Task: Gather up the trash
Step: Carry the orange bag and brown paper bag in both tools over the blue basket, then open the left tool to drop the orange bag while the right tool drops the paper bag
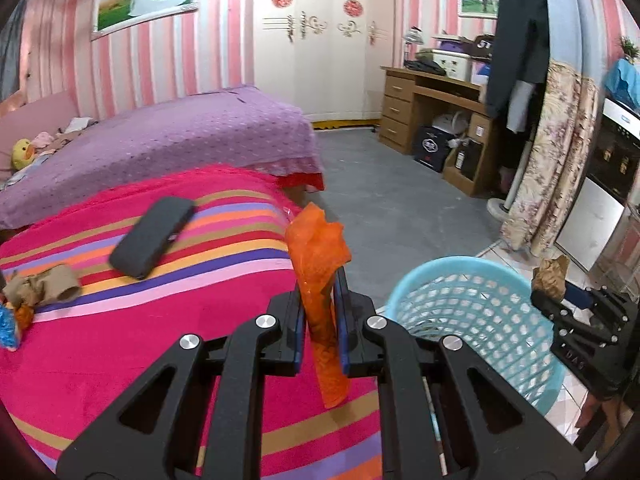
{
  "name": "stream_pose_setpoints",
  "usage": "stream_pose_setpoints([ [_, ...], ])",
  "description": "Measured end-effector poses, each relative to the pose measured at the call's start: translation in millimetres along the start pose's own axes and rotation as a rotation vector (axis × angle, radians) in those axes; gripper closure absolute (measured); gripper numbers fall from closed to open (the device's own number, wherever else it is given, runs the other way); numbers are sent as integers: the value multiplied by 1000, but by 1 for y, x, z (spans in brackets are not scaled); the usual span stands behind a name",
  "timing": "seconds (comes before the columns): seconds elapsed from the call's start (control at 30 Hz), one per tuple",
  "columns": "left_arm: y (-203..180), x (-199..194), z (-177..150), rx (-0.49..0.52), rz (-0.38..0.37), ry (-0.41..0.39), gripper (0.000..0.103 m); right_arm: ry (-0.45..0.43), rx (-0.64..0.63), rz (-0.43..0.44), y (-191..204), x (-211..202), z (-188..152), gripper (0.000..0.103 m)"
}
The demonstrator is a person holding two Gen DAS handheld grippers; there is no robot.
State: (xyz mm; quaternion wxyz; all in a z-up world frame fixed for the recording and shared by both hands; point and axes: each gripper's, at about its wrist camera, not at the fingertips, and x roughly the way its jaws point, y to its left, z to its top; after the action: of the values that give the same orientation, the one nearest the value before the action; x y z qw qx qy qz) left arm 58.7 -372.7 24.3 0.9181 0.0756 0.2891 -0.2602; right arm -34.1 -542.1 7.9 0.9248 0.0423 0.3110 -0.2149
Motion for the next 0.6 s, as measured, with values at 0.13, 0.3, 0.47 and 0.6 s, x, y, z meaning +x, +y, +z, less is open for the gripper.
stream_pose_setpoints([
  [0.13, -30, 9, 3, 7, -47, 5, 92, 13, 27, -19, -18, 5, -6, 65],
  [0.3, -58, 30, -7, 49, -59, 37, 92, 16, 76, -23, -36, 7, -11, 65],
  [0.47, -72, 53, -18, 63, -70, 84, 92, 18, 91, -29, -45, 7, -16, 65],
  [0.6, -76, 60, -25, 75, -76, 96, 91, 22, 97, -28, -47, 9, -17, 65],
])
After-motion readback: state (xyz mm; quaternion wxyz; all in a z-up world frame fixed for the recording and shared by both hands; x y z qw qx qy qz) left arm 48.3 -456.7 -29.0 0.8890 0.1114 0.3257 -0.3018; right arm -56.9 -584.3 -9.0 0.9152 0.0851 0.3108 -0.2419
